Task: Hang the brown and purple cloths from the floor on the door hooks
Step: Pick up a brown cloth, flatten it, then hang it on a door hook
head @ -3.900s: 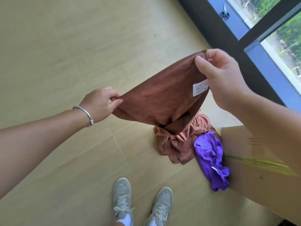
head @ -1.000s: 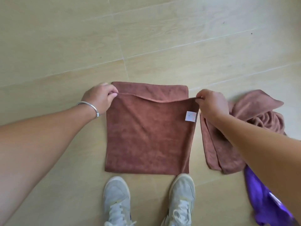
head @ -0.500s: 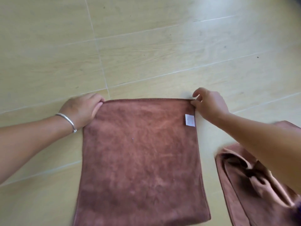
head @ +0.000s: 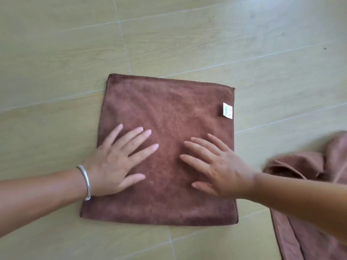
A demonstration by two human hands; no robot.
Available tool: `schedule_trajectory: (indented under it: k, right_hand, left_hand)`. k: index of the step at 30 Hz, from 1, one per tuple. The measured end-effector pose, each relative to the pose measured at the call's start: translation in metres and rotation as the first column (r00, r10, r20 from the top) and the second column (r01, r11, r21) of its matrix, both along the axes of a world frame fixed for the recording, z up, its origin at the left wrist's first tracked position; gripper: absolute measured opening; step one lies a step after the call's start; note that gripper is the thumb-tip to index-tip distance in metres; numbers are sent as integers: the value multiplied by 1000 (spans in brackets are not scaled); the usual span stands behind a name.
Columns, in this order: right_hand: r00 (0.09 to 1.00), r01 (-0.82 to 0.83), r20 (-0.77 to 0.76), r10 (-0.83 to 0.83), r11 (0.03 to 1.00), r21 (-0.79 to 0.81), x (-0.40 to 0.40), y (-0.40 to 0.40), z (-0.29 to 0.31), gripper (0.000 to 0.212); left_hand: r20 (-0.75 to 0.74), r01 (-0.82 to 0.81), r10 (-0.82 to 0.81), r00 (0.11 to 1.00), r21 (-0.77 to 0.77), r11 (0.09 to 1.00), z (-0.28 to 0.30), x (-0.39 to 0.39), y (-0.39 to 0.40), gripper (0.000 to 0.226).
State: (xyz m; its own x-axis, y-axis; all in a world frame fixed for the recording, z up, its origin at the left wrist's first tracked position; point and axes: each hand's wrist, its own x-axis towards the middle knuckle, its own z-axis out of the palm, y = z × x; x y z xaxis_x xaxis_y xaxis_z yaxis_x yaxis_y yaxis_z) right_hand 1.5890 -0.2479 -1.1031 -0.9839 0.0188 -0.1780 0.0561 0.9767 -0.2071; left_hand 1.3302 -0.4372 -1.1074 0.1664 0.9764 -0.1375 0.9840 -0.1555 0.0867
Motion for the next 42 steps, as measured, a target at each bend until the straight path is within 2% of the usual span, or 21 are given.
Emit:
schedule_trajectory:
  k: [2,5,13,16,19,21,23,25,28,33,35,39,42]
  right_hand:
    - [996,-82,18,83,996,-14,19,-16,-6,70]
    - [983,-171,75,169,985,18,34,-21,-14,75]
    - [969,-213,156,193,969,127,-19,63,-14,78]
    - [981,-118,175,82,971,208,-47,97,-7,78]
    - [992,51,102,-76,973,224,-67,110,-2,72]
    - [992,126,-38,-123,985,113,-69,105,4,64]
    - [983,113,-148,-106,993,38,-57,93,-1,58]
    - [992,71,-108,-65,996,52,-37,82,-12,61]
    - [990,87,-115,-79,994,64,-17,77,-28,57]
    - [988,15,-156,-2,997,77,-8,87,-32,46]
    - [985,27,-174,-11,995,95,-14,86,-26,41]
    - [947,250,-216,-237,968,35,-22,64,-2,30]
    - [933,323,-174,-315,946,17,-15,53,38,29]
  left_hand:
    - [-14,101,-102,995,-84,991,-8,18,-36,81]
    - [-44,128,-137,990,-167,978,-15,21,-54,86]
    - [-112,81,-96,989,-134,988,-22,-25,18,83]
    - [-167,25,-49,985,-141,990,-18,-54,61,82]
    - [-259,-96,58,964,-136,986,-16,-74,94,82]
    - [-173,-112,95,980,-93,989,-8,-73,102,85]
    - [-47,-11,11,999,16,1000,-1,-66,92,73]
    - [31,69,-73,997,115,991,-6,-65,69,60]
    - [106,56,-69,992,121,991,-9,-71,43,48]
    - [119,64,-91,989,213,975,-8,-78,32,32]
    - [117,21,-47,992,212,977,-1,-73,33,32]
    - [139,-190,169,976,153,970,23,-56,30,26]
    - [169,-329,306,937,131,935,59,-46,20,21]
